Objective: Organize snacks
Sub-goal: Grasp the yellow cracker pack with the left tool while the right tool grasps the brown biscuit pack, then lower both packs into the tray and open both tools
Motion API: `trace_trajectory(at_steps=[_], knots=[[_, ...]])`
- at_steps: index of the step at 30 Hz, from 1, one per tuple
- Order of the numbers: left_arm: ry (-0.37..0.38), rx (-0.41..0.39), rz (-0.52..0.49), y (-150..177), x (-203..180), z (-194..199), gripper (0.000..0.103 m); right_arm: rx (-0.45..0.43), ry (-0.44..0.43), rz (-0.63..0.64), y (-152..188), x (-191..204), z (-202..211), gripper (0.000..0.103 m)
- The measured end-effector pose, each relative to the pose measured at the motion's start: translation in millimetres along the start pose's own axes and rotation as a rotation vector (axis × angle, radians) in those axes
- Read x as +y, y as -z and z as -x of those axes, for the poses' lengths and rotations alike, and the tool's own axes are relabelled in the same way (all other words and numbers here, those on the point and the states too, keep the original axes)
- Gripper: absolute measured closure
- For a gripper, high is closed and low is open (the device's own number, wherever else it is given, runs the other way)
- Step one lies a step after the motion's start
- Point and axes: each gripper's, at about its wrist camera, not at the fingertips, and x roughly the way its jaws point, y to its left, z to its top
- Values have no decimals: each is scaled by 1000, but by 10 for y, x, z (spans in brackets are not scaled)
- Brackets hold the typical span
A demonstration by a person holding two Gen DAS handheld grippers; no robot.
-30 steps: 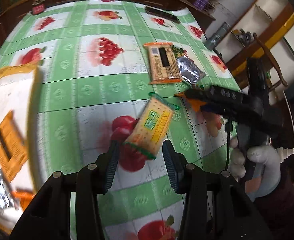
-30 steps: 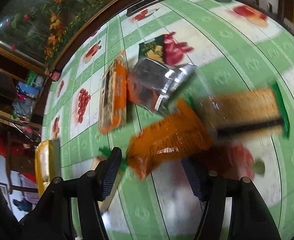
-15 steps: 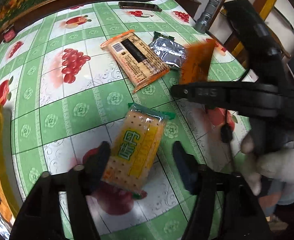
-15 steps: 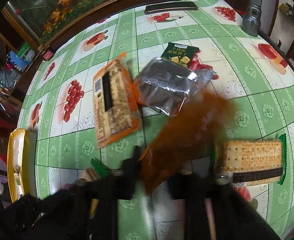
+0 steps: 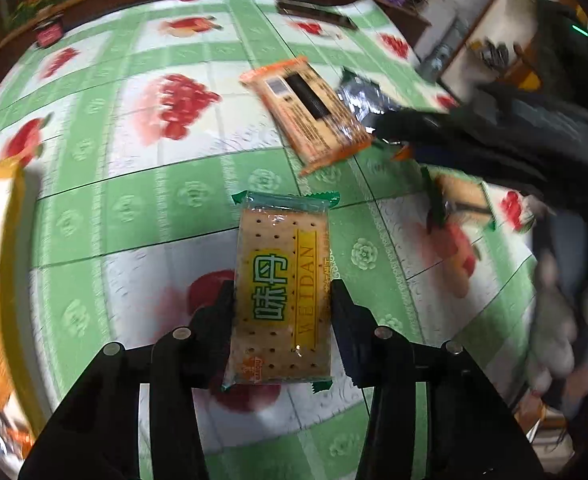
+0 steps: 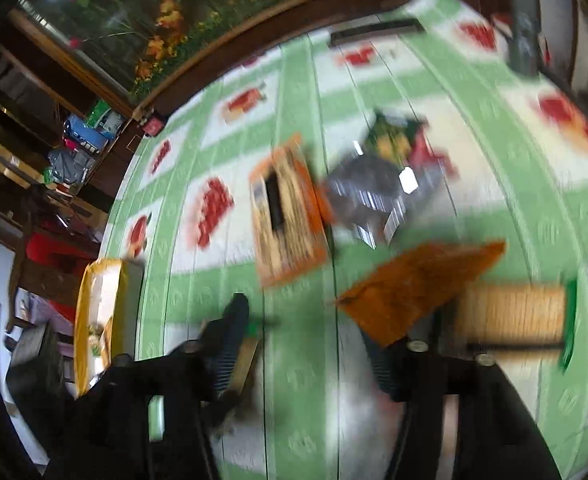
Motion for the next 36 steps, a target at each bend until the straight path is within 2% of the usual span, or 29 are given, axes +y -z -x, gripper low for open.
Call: trace_trajectory(at_steps=[4,7,12,13,14,20,24,28,32,36], knots=[[-8,-57,56,127,186,388,59,-11,70,137,-356,340,-244,43],[-26,-97,122,216,350,659,59,16,144,203,-525,551,-563,42],[-63,-152,261,412,708,1011,59,94,242,304,-485,762,-1011,45],[-77,-164,291,467,805,1075,59,106,261,315,-468,777,-1072,48],[-87,-172,313,512,876,1123,59,83,275,333,-446,815,-1063,48],[-130,-219,428,727,1317,1312,59,83,212,270,-362,786,-872,49],[-174,-218,481,800,1619,1341,58,73,118,253,-295,921,-626,49],[-187,-218,507,814,1803,1345,58,91,-21,277,-178,1336,-473,49],[-188,-201,501,777,1974,1279,58,158,-163,309,44,1896,-526,49],[-197,-194,492,691,2177,1210,58,215,-235,336,235,2390,-750,49]])
